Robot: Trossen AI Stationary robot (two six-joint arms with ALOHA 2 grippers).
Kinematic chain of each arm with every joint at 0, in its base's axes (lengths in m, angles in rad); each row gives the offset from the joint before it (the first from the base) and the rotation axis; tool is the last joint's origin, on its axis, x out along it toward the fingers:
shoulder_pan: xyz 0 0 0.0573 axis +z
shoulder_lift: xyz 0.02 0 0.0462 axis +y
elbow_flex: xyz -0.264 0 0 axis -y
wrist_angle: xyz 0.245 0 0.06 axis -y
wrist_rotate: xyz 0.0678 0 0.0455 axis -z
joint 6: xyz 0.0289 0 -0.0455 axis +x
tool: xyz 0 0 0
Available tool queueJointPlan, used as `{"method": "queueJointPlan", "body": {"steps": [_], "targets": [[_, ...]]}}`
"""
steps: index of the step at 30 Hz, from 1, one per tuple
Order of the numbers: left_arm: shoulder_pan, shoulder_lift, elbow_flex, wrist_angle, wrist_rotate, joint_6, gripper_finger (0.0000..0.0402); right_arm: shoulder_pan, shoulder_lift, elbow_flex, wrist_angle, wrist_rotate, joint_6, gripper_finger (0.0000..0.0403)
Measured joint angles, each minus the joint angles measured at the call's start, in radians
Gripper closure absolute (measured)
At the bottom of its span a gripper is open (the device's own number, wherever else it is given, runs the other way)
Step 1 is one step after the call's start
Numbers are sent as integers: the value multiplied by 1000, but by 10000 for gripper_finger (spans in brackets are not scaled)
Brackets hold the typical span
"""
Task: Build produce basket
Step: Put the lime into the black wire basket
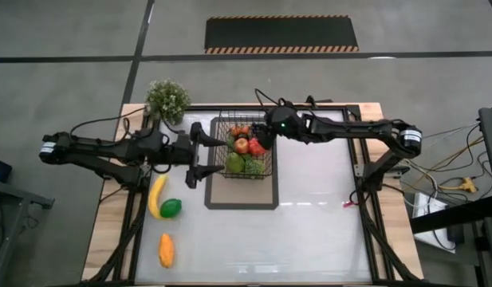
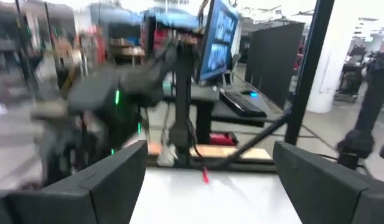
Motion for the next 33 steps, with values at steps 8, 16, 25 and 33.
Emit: {"method": "queueJointPlan", "body": {"steps": [8, 16, 25, 33], "targets": [[-86, 21, 2, -227, -153, -197, 72, 81, -146, 0, -100, -1, -13, 259], [-185, 39, 3, -528, -344, -545, 72, 188, -250, -34, -139, -1, -13, 271], [-249, 138, 20, -828, -344, -926, 72, 278, -270, -64, -127, -1, -10, 267], [-284, 273, 76, -1160, -167, -1186, 72, 305, -267, -76, -124, 2, -3, 272]]}}
